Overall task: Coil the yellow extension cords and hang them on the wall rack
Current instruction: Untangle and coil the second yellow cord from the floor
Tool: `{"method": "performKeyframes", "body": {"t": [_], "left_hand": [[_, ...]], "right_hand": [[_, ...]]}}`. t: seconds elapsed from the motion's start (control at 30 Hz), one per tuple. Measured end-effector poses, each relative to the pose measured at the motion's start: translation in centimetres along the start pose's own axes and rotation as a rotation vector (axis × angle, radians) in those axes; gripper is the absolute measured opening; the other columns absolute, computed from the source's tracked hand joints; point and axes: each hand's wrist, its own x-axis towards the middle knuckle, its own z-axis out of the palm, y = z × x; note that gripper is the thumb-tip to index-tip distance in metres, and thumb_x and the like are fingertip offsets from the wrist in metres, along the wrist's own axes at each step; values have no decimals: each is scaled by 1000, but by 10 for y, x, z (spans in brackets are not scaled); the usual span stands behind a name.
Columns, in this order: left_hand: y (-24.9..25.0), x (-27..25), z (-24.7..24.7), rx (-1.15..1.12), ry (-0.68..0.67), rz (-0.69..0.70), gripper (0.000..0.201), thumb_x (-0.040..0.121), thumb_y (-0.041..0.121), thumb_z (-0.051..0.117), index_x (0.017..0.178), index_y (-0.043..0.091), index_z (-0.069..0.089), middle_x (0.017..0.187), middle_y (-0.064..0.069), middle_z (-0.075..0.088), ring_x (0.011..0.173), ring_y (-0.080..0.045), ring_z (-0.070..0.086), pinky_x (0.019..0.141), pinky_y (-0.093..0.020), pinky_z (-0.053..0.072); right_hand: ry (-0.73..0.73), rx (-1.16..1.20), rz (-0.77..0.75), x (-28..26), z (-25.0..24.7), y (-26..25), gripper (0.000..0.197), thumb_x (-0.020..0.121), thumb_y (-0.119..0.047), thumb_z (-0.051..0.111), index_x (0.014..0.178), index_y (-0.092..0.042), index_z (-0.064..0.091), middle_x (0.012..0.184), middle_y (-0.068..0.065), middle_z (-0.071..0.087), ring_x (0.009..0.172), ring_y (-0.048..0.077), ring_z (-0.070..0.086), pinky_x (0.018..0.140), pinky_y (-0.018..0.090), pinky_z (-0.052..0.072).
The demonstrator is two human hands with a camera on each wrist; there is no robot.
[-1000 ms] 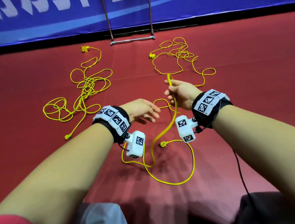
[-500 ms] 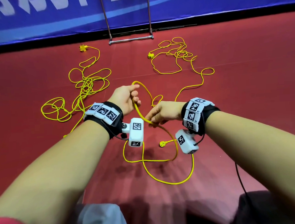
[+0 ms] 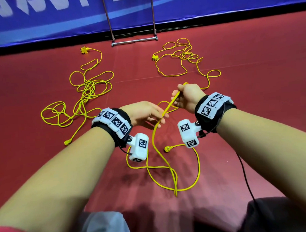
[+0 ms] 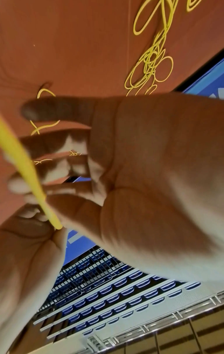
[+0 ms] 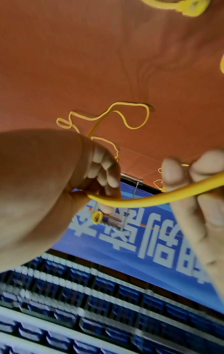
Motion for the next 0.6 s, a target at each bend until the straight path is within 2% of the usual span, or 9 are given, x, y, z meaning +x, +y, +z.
{"method": "performKeyframes", "body": {"t": [0.03, 0.1, 0.17, 0.27, 0.33, 0.4, 0.47, 0.53, 0.6], "left_hand": [[-1, 2, -1, 14, 77, -14, 26, 93, 1, 49, 109, 10, 67, 92, -8, 69, 78, -21, 65, 74, -32, 52], [-2, 6, -5, -76, 240, -12, 28, 94, 6, 42, 108, 14, 65, 101, -9, 70, 85, -21, 66, 75, -32, 51], [1, 9, -11, -296, 331, 7, 25, 99, 22, 39, 111, 13, 59, 98, -10, 70, 85, -23, 66, 79, -35, 50], [4, 8, -21, -595, 332, 34, 33, 102, 41, 37, 104, 11, 52, 96, -10, 68, 89, -27, 65, 87, -44, 49], [6, 5, -25, -719, 310, 65, 39, 103, 44, 37, 108, 8, 52, 98, -10, 69, 89, -26, 67, 83, -42, 51], [6, 5, -26, -783, 342, 102, 38, 104, 40, 37, 110, 6, 51, 91, -8, 69, 80, -24, 68, 70, -35, 53], [7, 7, -25, -821, 395, 127, 33, 105, 35, 37, 101, 6, 53, 78, -4, 62, 65, -21, 65, 59, -31, 52], [9, 9, -21, -851, 428, 134, 27, 105, 28, 38, 95, 7, 53, 66, 0, 48, 48, -16, 53, 54, -29, 52], [13, 8, -18, -772, 434, 157, 14, 104, 20, 41, 105, 11, 51, 57, 4, 38, 41, -12, 37, 50, -25, 45]], "right_hand": [[-27, -103, -56, -3, 2, 1, 18, 105, -13, 35, 90, -17, 43, 62, 4, 57, 53, 20, 57, 54, 27, 43], [-130, -278, -129, -11, 5, 5, 17, 104, -7, 37, 105, -21, 47, 54, 2, 57, 43, 19, 57, 50, 24, 44], [-271, -403, -136, -15, 7, 9, 36, 102, -1, 38, 126, -26, 49, 60, 4, 58, 42, 15, 58, 52, 25, 44], [-487, -625, -143, -21, 10, 15, 45, 99, 7, 38, 130, -19, 57, 72, 5, 57, 49, 12, 59, 55, 27, 47], [-568, -698, -133, -25, 13, 17, 42, 98, 8, 39, 123, -18, 62, 74, 6, 57, 54, 13, 59, 57, 28, 49], [-612, -675, -108, -25, 14, 19, 37, 98, 9, 41, 119, -13, 63, 75, 7, 57, 57, 15, 59, 58, 27, 50], [-668, -699, -80, -27, 13, 18, 35, 97, 9, 43, 115, -11, 65, 76, 6, 59, 60, 16, 61, 56, 25, 51], [-708, -757, -56, -28, 11, 18, 38, 94, 11, 48, 108, -17, 70, 81, 5, 65, 65, 15, 63, 61, 25, 52], [-654, -736, 5, -28, 9, 19, 37, 91, 12, 51, 109, -15, 69, 90, 7, 69, 70, 15, 66, 70, 30, 52]]}}
